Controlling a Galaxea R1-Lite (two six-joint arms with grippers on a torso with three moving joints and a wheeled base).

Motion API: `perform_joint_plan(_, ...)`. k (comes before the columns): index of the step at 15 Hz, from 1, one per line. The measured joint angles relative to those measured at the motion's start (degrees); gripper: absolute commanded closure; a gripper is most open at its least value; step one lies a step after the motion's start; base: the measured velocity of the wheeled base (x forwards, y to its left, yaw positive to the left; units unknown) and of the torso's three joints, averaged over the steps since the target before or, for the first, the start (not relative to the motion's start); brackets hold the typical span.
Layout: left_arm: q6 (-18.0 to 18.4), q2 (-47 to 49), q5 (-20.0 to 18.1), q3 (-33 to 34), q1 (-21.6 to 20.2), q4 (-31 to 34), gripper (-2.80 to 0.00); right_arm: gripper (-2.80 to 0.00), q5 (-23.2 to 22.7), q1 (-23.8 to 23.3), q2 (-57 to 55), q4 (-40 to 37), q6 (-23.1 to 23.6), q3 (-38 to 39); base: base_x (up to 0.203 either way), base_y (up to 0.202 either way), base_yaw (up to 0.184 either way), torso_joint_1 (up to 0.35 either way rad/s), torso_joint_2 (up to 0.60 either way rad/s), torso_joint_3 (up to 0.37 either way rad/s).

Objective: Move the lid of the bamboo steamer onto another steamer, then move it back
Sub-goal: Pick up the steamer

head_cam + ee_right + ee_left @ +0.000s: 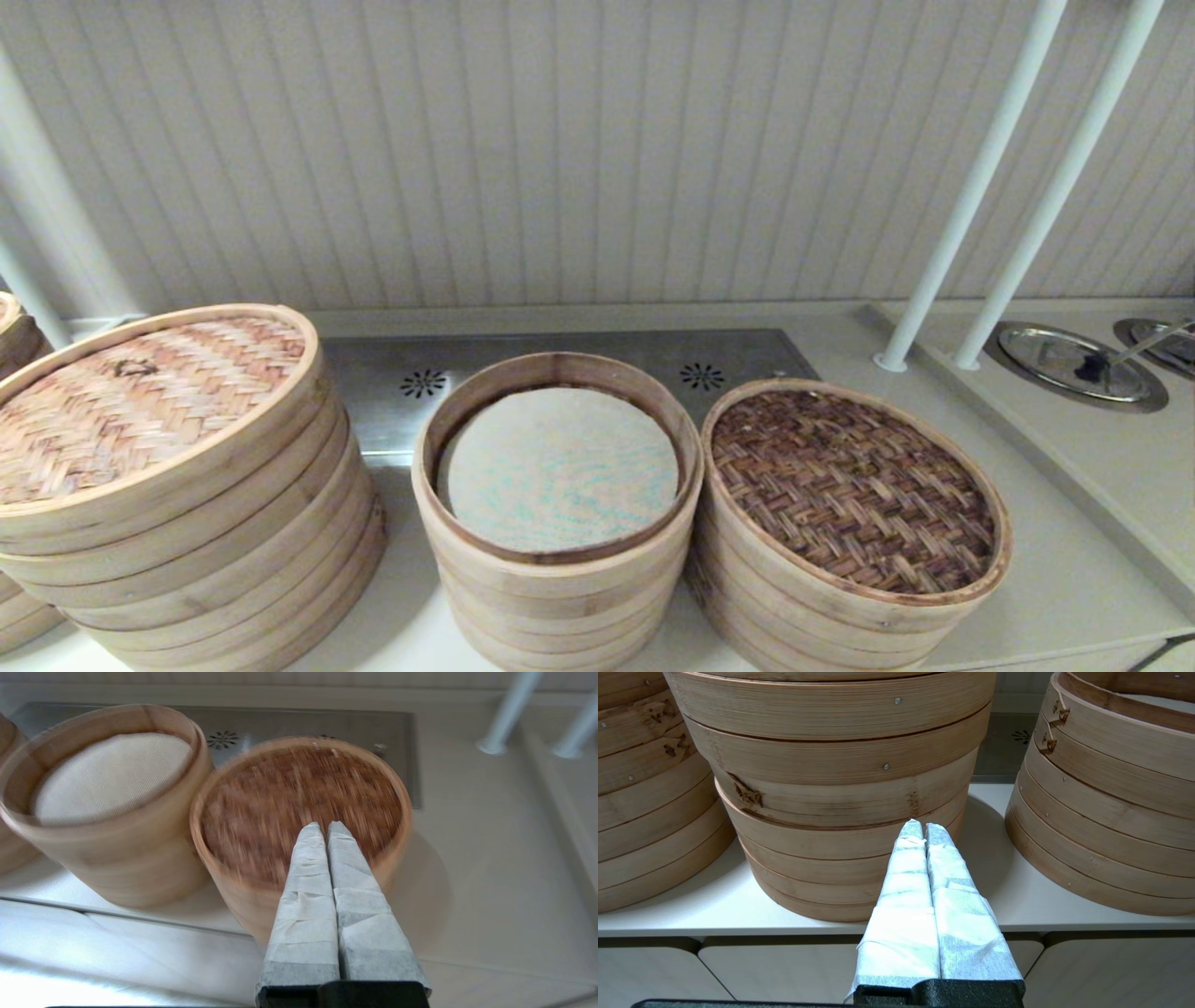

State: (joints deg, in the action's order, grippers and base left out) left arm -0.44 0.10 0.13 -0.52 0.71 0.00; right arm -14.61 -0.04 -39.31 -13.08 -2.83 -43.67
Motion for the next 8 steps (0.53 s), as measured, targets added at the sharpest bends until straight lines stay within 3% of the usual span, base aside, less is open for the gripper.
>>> perform_joint_plan(4,0.0,0.0,0.0,0.0,0.0,0.0,0.0,0.0,0.7,4.3,-21.0,-8.8,0.1,-20.2,0.0,0.0,0.0,0.0,0.0,0.0)
perform_joint_plan(8,0.0,0.0,0.0,0.0,0.0,0.0,0.0,0.0,7.1,8.4,-36.7,-15.1,3.9,-32.0,0.0,0.0,0.0,0.0,0.0,0.0)
